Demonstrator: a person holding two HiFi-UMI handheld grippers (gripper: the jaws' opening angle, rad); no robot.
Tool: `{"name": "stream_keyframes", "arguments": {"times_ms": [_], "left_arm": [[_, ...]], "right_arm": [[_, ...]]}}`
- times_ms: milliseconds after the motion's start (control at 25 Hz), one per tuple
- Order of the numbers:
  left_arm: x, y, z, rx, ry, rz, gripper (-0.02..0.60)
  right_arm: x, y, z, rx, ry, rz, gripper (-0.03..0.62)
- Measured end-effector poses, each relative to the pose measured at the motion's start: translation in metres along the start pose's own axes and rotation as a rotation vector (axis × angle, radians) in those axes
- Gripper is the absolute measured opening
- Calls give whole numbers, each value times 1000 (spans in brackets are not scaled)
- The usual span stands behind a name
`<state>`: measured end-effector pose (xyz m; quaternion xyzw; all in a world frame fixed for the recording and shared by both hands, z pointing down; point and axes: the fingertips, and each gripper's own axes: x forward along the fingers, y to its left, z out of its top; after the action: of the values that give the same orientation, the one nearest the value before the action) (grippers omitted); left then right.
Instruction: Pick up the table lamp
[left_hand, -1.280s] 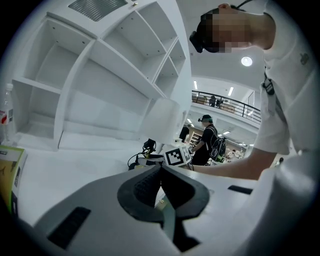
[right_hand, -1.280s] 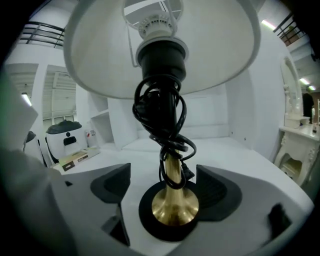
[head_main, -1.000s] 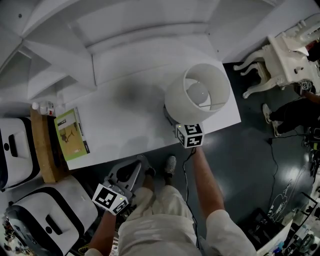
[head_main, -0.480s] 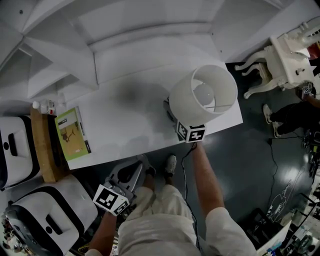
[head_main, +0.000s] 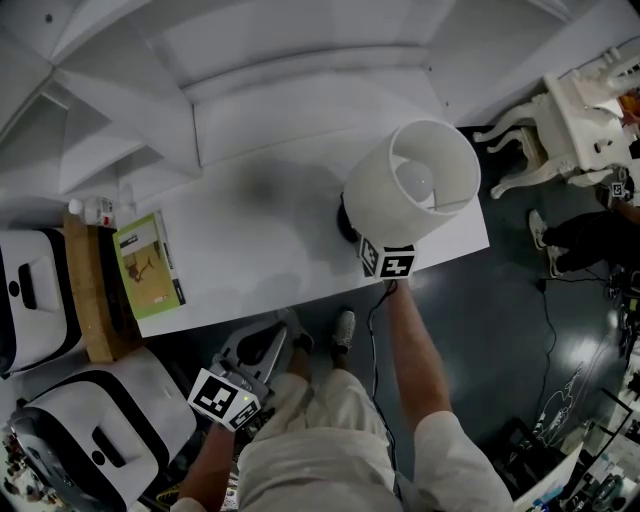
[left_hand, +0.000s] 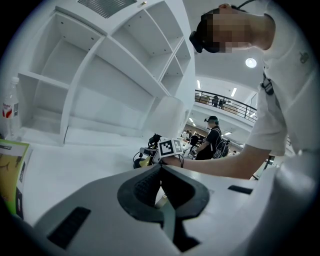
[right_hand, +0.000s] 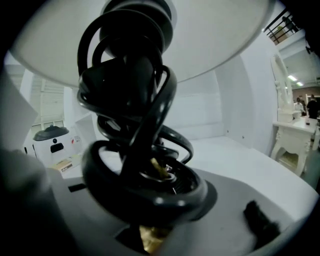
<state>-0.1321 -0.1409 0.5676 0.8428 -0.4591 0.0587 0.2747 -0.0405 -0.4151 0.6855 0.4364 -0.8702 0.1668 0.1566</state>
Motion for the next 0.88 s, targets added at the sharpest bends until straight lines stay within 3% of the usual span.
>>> {"name": "stream_keyframes", "arguments": {"times_ms": [320, 880], "left_arm": [[0, 3, 4, -3, -11, 9, 9], [-2, -1, 9, 4, -26, 25, 9]], "right_arm": [[3, 1, 3, -50, 34, -35, 91], [-15, 11, 11, -60, 51, 14, 60]]}}
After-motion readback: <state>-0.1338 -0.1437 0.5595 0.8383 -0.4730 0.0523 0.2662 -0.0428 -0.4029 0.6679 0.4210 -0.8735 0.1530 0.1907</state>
